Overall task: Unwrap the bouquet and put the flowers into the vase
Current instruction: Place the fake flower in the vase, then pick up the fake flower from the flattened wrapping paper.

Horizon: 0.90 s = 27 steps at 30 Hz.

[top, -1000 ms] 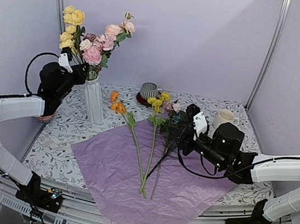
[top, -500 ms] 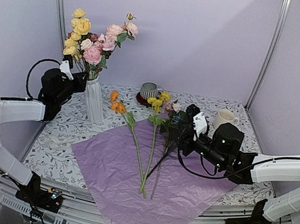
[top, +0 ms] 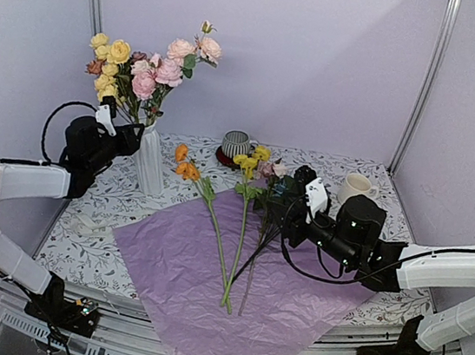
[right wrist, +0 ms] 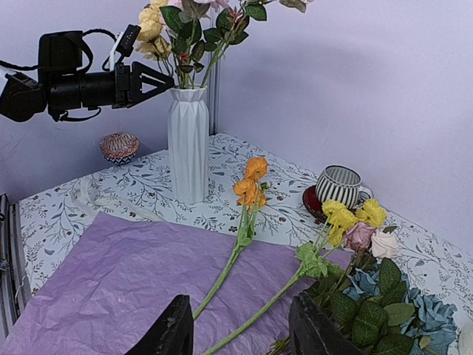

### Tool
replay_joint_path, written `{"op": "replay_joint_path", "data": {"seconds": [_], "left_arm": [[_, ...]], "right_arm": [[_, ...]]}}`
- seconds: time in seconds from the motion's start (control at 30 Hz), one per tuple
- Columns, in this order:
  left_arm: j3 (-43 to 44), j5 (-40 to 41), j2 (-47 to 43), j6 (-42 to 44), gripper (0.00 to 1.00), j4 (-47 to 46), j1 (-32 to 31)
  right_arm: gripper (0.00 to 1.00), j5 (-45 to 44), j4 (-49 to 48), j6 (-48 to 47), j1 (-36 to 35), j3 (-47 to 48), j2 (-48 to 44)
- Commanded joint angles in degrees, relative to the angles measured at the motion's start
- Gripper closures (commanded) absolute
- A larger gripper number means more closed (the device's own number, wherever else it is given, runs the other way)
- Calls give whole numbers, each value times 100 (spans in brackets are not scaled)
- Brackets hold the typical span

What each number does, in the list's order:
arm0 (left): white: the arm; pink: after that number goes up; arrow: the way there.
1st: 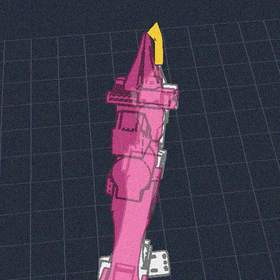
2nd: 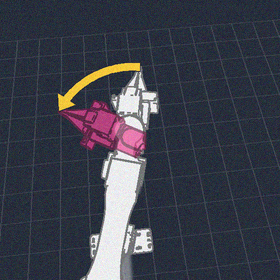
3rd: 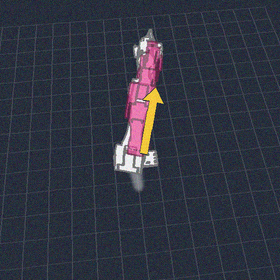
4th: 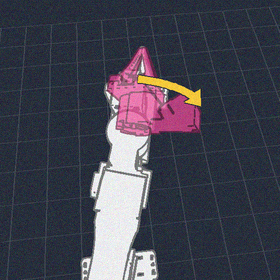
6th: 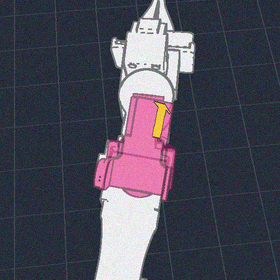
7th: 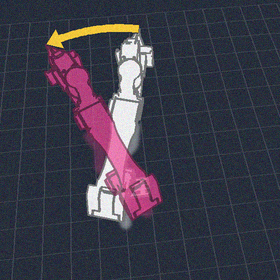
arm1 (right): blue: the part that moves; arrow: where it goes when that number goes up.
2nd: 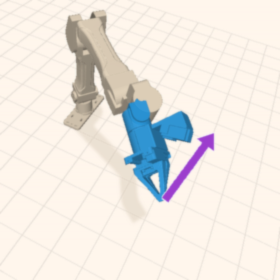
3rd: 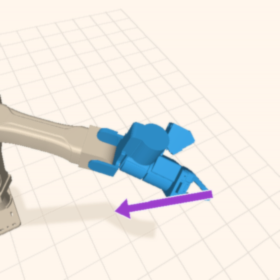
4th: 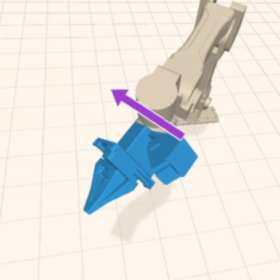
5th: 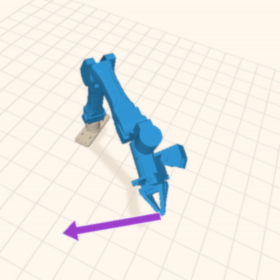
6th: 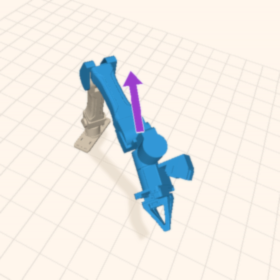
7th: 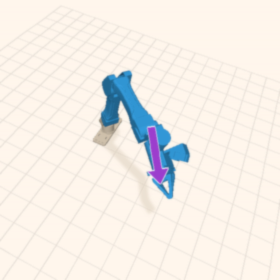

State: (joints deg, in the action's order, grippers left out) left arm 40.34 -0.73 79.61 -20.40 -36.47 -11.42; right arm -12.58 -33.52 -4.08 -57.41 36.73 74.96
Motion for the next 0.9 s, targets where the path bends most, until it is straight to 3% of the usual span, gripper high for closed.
{"op": "replay_joint_path", "data": {"seconds": [0.0,0.07,0.23,0.47,0.63,0.87], "left_arm": [[-167,-115,-225,-84,44,209,-48],[-263,-121,-328,-113,37,252,-46],[-616,-198,-789,-224,4,521,-46],[-891,-419,-1670,-394,2,1904,-70],[-1564,285,-2800,-1428,2,2513,-7],[-2108,-1056,-3808,-1229,2,2311,104]], "right_arm": [[53,101,-113,12,22,-46,96],[53,146,-92,25,20,-33,142],[53,271,177,68,22,204,401],[52,434,259,214,23,305,572],[51,598,881,791,18,747,877],[53,922,2666,2301,13,1982,1738]]}}
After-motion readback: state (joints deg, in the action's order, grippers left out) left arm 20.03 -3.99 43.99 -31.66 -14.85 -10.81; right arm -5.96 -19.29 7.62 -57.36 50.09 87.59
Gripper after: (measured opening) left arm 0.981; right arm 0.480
